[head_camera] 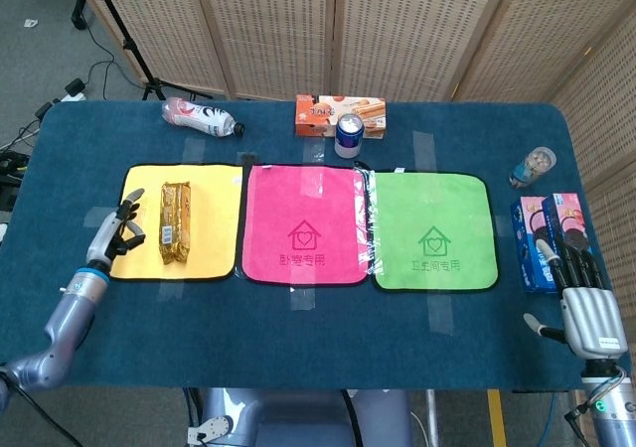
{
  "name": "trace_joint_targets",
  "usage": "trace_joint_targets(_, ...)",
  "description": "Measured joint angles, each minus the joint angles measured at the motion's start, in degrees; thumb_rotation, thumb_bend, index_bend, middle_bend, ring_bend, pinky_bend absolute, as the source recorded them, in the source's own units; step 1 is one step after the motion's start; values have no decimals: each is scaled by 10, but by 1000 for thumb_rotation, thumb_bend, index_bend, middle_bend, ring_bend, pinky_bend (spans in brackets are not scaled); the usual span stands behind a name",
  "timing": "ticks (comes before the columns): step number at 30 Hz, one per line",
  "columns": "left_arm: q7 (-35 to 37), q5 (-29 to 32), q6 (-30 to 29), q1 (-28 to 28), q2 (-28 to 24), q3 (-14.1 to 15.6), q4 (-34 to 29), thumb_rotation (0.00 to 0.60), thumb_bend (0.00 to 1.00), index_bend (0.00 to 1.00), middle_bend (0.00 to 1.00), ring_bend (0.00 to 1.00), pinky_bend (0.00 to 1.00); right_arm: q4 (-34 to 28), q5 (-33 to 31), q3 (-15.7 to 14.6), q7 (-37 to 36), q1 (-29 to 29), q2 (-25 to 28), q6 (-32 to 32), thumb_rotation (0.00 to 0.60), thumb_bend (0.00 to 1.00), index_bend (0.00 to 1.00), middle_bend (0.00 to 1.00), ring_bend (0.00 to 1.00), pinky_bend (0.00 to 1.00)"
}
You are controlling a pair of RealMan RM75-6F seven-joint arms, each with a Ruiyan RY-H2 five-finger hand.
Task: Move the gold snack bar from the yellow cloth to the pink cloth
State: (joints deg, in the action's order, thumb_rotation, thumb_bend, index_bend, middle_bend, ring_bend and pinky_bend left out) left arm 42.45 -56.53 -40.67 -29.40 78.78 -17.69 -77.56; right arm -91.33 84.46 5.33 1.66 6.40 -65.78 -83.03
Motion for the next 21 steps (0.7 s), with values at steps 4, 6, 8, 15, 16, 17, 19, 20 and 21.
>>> trace_joint_targets(4,-5,10,5,-7,16,-6,13,600,1000,0,0,0,0,0,-1,0,-1,1,0,1,600,0,0,0,0,0)
trace_joint_targets(6,-9,15,7,-10,24,-9,16,600,1000,0,0,0,0,0,-2,0,-1,1,1,2,600,0,0,0,0,0)
trace_joint_targets(8,-14,22,7,-15,35,-12,18,600,1000,0,0,0,0,-1,-3,0,-1,2,1,4,600,0,0,0,0,0)
trace_joint_targets(15,-44,48,-1,-31,69,-23,17,600,1000,0,0,0,0,-4,-4,1,-1,2,3,4,600,0,0,0,0,0)
trace_joint_targets(16,-47,49,-5,-32,72,-24,15,600,1000,0,0,0,0,-4,-4,1,-2,2,3,4,600,0,0,0,0,0)
trace_joint_targets(17,-52,52,-12,-32,78,-25,12,600,1000,0,0,0,0,-4,-5,1,-3,2,4,4,600,0,0,0,0,0)
trace_joint_targets(19,-59,56,-23,-34,91,-29,5,600,1000,0,0,0,0,-4,-7,1,-5,2,4,5,600,0,0,0,0,0)
trace_joint_targets(20,-62,62,-28,-35,99,-32,1,600,1000,0,0,0,0,-4,-8,1,-6,3,5,6,600,0,0,0,0,0)
trace_joint_targets(21,-65,67,-30,-37,104,-35,-1,600,1000,0,0,0,0,-5,-8,2,-7,3,5,7,600,0,0,0,0,0)
